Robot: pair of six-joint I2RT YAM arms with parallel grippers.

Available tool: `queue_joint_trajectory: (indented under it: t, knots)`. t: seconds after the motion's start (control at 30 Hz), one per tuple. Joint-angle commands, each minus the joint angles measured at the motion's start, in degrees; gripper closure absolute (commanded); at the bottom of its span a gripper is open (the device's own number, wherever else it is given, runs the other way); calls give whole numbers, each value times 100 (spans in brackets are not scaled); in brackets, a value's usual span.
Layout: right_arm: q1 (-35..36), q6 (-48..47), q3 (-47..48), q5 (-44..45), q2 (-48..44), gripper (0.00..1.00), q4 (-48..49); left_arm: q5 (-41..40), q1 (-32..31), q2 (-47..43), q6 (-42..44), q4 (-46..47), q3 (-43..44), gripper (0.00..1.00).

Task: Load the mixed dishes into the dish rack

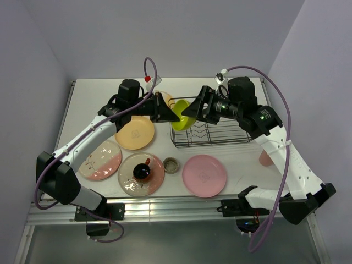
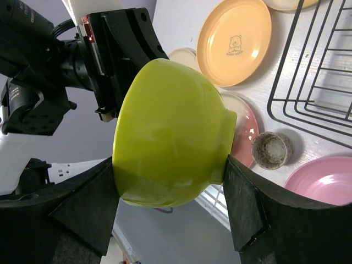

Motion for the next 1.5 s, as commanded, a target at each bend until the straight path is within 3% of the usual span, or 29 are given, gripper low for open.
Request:
queue_joint_trajectory:
  t: [0.0,0.13,0.23,0.27,0.33,0.43,0.47,0.7,0.73,0.77,0.83,0.97,1.0,1.1,1.47]
  knots:
    - [77,-8,153,271,-15,36,-86,-66,12,-121,232,6,212,100]
    - [104,10,83,280,-42,46,-43,-85,12,-130,276,-56,238,100]
    - [130,-7,100,315,-16,76,-52,-67,3,-121,311,-74,247,100]
    - [139,-16,126,316,-7,99,-95,-76,11,-130,320,-82,247,100]
    - [139,-34,162,342,20,100,-131,-93,12,-130,338,-109,247,98]
    - [148,-16,153,412,-15,100,-104,-111,12,-147,347,-162,238,74]
    - [148,-25,144,430,-24,100,-113,-102,12,-165,347,-127,221,60]
    - [148,-16,83,553,-94,100,-139,-155,125,-262,355,-144,89,34]
    - [148,-25,74,579,-103,100,-174,-224,161,-288,347,-162,63,4]
    - [148,-42,100,623,-103,100,-227,-295,204,-306,347,-196,45,1]
    - [139,-86,161,860,-86,100,-376,-523,389,-384,417,-503,18,1]
    - [113,-420,608,1737,195,100,-1296,-1935,600,-534,873,-1714,343,1]
    - [113,-508,740,2322,282,100,-1526,-2592,618,-552,1065,-1952,544,1]
    - [69,-868,1338,3666,1001,100,-2457,-3587,618,-622,1260,-2586,826,1]
    - [-72,-1387,3035,6579,3085,100,-4015,-3855,618,-1000,1568,-2789,546,1]
